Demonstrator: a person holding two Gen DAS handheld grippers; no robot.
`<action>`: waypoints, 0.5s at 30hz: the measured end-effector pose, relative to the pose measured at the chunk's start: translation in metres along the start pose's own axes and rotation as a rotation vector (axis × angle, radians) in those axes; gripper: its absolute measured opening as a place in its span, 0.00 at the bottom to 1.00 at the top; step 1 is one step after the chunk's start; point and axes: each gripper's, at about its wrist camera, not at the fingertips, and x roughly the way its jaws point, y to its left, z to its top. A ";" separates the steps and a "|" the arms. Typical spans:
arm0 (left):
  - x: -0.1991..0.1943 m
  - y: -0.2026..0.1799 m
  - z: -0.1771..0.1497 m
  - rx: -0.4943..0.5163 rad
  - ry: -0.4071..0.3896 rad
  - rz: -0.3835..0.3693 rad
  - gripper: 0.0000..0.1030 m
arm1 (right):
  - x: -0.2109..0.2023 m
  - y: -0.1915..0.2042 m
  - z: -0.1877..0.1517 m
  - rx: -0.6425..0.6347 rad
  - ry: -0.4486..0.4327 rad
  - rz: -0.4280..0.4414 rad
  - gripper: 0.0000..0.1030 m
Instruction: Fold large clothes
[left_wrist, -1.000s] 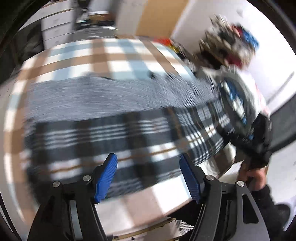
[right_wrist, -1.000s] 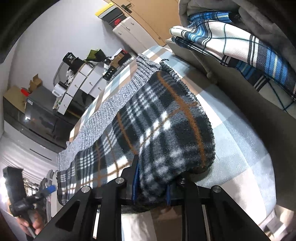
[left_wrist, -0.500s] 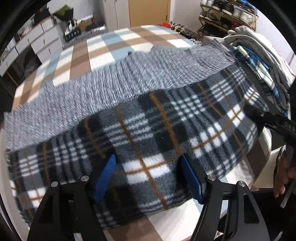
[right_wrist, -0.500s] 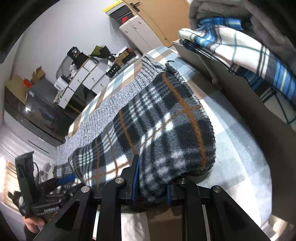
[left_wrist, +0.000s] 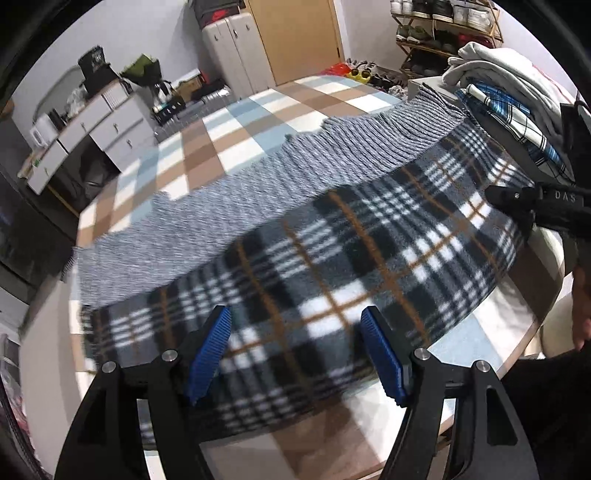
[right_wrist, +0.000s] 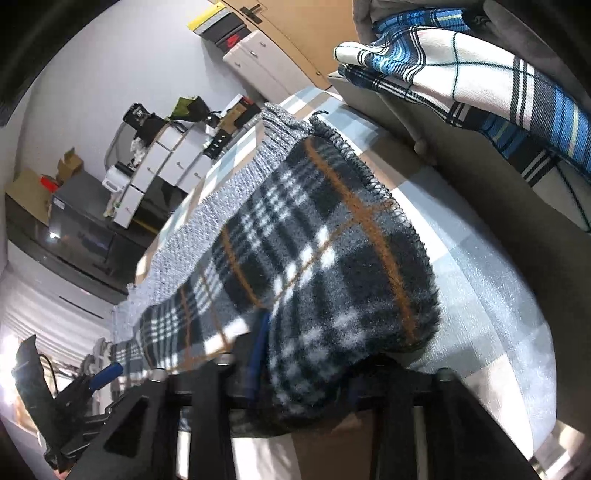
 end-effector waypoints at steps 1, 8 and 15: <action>-0.003 0.004 -0.001 -0.002 -0.004 0.020 0.67 | -0.002 0.002 0.001 -0.009 -0.006 -0.007 0.23; 0.027 0.048 -0.005 -0.118 0.081 0.002 0.67 | -0.030 0.039 -0.004 -0.174 -0.163 -0.123 0.21; 0.054 0.041 0.000 -0.156 0.118 -0.091 0.65 | -0.034 0.055 -0.003 -0.264 -0.195 -0.198 0.20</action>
